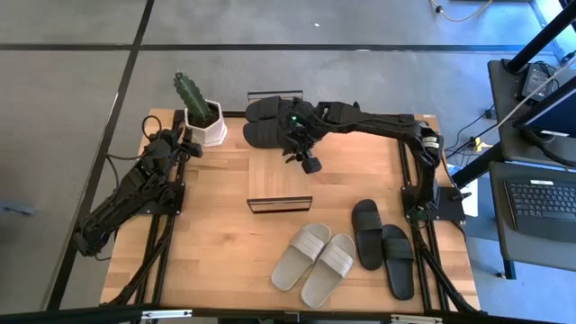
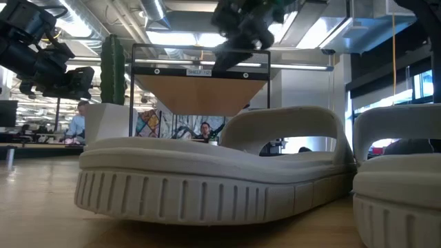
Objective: Pick and place slides into the shelf
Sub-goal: Put the right black slide on the shelf
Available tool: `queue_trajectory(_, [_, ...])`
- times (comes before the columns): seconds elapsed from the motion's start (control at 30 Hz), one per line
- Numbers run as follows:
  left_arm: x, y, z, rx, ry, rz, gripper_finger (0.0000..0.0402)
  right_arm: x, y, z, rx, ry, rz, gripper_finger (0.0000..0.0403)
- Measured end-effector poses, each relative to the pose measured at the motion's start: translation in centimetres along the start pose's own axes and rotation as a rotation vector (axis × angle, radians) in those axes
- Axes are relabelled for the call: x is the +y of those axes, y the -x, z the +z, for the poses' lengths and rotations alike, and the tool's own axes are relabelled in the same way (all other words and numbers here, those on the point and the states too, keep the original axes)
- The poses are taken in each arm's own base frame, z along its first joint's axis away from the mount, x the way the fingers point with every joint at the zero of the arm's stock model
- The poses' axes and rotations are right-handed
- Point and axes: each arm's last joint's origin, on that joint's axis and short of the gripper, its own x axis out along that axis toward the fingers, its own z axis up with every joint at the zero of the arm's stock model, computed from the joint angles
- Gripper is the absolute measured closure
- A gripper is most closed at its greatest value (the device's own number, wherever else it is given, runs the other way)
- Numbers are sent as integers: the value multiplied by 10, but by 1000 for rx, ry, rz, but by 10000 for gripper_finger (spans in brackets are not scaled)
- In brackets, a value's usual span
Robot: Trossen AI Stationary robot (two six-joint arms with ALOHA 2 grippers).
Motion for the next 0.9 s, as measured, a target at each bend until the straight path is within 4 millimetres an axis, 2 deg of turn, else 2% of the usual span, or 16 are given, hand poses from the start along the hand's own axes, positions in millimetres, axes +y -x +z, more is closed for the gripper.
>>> queue_trajectory(0.2, [0, 0, 0, 1, 0, 0, 254, 14, 31, 4, 12, -57, 7, 296])
queue_trajectory(0.37, [0, 0, 0, 1, 0, 0, 254, 19, 45, 4, 54, -113, -34, 296])
queue_trajectory(0.77, [0, 0, 0, -3, -25, 6, 254, 25, 48, -7, 222, -365, -94, 296])
queue_trajectory(0.9, [0, 0, 0, -1, -21, 6, 254, 33, 45, -2, 227, -408, -85, 296])
